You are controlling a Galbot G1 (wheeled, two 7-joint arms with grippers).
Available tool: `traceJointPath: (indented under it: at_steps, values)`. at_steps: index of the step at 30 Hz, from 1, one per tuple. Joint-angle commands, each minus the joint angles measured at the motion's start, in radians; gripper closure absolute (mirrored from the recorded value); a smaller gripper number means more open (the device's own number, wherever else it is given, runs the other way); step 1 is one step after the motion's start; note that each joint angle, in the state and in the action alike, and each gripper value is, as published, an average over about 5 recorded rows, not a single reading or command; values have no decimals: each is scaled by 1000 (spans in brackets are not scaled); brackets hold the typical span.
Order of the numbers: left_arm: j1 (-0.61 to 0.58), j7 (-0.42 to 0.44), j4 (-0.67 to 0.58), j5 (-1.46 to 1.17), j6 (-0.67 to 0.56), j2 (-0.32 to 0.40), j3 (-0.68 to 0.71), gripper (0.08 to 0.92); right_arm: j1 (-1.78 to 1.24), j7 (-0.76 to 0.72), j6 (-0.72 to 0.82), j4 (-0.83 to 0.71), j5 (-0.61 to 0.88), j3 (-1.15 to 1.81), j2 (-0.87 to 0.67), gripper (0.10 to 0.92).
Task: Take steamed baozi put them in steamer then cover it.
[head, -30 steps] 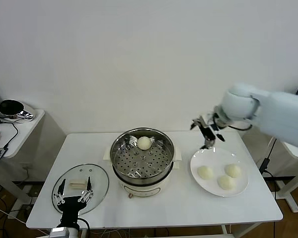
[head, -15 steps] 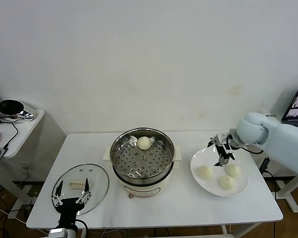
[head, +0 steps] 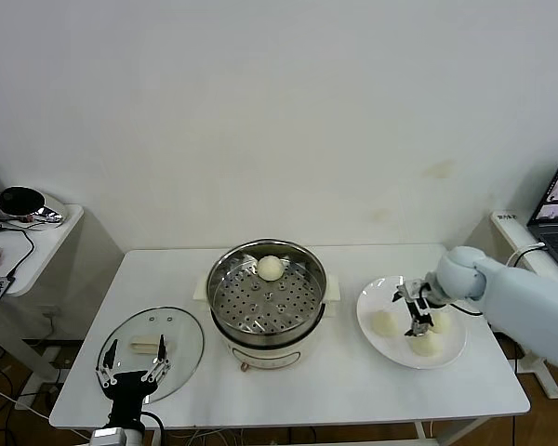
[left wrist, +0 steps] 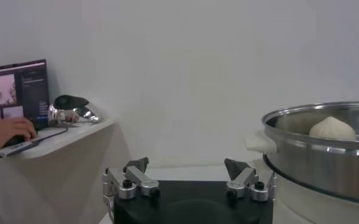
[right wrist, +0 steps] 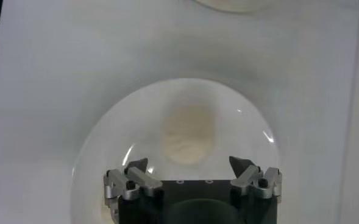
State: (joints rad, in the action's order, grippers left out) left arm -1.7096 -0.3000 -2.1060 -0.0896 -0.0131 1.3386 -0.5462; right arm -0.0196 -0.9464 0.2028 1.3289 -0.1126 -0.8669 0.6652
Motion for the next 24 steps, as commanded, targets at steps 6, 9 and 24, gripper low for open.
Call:
traceJointPath:
  at_steps: [6,9,24]
  values:
    - [3,0,5,0,-1,1,-1,177,-66,19,-19,-107,-41,46,111,203]
    - [4,0,6,0,-1,2,-1,177,-64,17,-19,-126,-47,48,128,217]
    - [10,0,12,1,-1,5,1,177,-55,-19,-16,-152,-68,52,143,465]
